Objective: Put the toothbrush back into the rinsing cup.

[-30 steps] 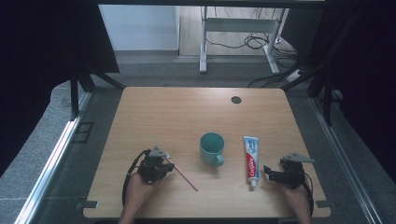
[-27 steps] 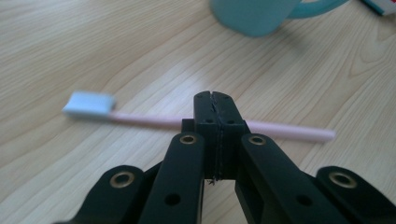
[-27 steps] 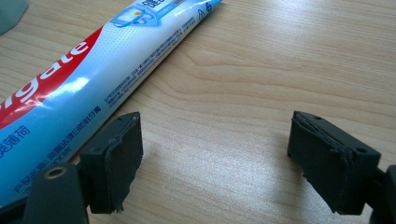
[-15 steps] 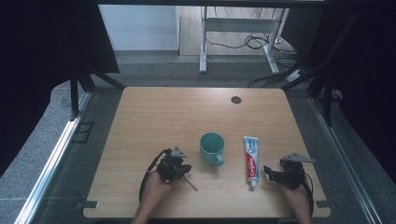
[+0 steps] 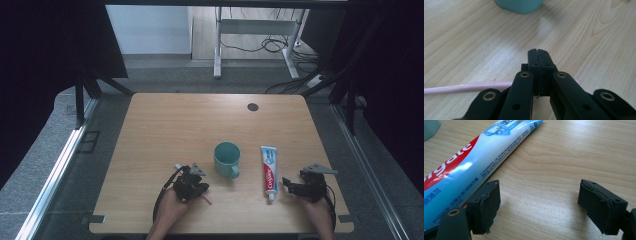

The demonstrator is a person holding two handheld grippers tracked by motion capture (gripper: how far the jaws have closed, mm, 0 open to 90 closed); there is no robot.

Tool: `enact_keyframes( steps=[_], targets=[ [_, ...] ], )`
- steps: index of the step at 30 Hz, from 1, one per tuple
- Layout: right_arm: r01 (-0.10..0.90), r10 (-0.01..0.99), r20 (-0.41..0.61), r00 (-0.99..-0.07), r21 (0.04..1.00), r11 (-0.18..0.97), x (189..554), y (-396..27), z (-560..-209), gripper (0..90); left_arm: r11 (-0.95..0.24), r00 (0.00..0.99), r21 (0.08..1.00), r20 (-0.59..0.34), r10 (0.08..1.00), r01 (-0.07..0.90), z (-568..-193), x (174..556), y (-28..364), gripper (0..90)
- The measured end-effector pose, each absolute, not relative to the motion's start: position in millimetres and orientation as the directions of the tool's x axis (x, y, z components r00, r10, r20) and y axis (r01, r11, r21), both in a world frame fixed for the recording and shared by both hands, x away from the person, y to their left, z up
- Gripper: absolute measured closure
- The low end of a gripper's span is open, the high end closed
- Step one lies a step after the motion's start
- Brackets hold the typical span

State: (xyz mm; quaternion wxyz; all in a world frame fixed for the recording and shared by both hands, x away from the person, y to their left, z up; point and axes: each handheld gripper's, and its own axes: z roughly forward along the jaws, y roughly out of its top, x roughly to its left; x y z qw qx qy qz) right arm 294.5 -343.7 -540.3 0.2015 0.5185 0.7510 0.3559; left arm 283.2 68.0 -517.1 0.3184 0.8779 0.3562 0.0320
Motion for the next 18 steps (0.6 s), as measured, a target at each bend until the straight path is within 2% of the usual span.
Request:
enact_keyframes(
  steps=[18],
  targets=[
    [0.636,0.922,0.069,-0.381,0.743,0.207,294,-344,-540,17.9,-0.546,0.728,0.562,-0.157,0.667,0.622,-522,272,83,89.6]
  ],
)
